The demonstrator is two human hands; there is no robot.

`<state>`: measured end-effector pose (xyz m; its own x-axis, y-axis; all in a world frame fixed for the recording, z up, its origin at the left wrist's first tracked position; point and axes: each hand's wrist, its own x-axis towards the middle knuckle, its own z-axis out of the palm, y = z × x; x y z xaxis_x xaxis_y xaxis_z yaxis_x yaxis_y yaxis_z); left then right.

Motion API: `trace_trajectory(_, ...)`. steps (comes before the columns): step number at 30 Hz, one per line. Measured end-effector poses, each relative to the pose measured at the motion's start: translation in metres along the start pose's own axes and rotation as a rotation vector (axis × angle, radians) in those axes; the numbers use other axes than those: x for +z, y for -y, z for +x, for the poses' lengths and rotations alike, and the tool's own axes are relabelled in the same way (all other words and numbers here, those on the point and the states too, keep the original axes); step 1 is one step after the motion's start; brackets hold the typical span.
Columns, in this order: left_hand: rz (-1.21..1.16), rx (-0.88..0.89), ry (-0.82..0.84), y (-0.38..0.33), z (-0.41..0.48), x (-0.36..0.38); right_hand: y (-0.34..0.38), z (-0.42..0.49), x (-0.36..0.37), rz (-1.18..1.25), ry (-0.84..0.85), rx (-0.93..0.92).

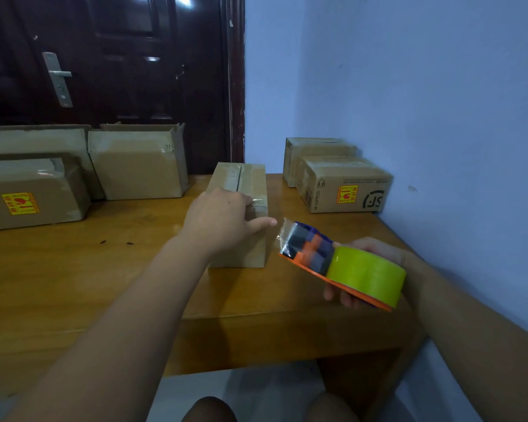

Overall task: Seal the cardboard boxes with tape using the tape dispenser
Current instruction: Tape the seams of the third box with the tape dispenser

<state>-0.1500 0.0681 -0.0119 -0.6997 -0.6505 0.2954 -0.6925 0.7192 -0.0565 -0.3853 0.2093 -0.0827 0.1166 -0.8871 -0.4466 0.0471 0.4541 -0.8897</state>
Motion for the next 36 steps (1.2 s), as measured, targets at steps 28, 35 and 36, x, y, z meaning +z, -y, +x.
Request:
trace_trajectory(28, -0.061, -0.041, -0.142, 0.004, -0.001, 0.015, 0.048, 0.068, 0.035, -0.334, -0.821, 0.051)
trace_trajectory(35, -0.031, -0.069, -0.146, -0.001, -0.004, 0.013, 0.056, 0.077, 0.041, -0.603, -0.858, 0.058)
trace_trajectory(36, -0.028, -0.077, -0.144, -0.001, -0.004, 0.013, 0.057, 0.076, 0.042, -0.742, -0.891, 0.023)
